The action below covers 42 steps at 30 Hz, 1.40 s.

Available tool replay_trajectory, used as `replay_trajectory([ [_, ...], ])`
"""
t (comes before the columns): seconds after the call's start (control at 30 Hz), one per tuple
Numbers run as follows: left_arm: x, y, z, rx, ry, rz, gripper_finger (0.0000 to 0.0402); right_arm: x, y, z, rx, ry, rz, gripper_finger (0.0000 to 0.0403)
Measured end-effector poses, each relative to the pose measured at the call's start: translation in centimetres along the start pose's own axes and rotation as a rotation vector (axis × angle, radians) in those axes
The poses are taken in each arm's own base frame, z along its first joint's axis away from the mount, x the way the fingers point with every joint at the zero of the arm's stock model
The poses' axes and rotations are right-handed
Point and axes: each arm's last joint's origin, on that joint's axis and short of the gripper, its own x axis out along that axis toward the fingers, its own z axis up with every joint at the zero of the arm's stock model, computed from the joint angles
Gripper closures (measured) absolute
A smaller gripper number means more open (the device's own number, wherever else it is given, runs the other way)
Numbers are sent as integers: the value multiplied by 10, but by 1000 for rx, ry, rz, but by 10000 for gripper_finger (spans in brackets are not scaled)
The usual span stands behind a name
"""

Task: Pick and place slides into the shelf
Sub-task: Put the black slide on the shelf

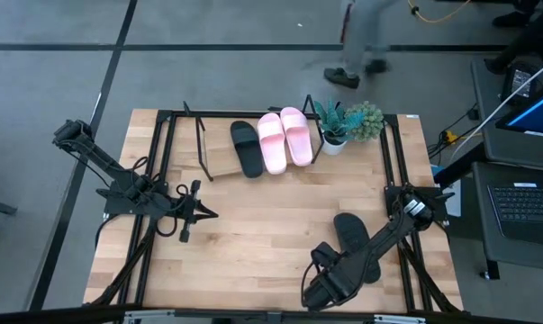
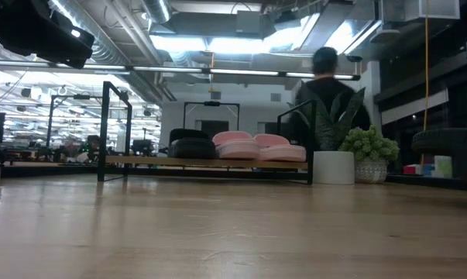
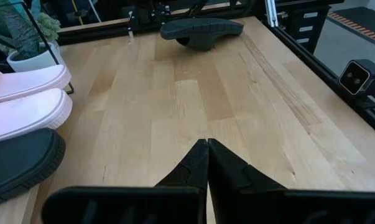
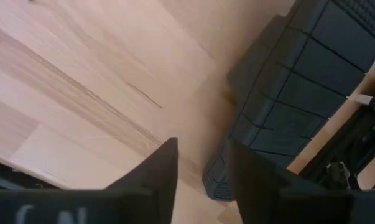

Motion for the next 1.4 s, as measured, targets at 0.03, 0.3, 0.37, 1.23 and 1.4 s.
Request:
replay_trajectory([
  [0.03,0,0,0,0,0,0,401,0,0,1,3,15,1,258],
  [0.3,0,0,0,0,-1,-1,401,0,0,2,7,47,2,237],
  [0.37,0,0,0,0,0,-1,401,0,0,2,5,47,2,237],
  [1.23,0,0,0,0,-1,-1,401,41,-10,-1,18,132,-169,237],
  [1.4,0,0,0,0,-1,-1,401,49,-13,-1,20,131,-196,237],
])
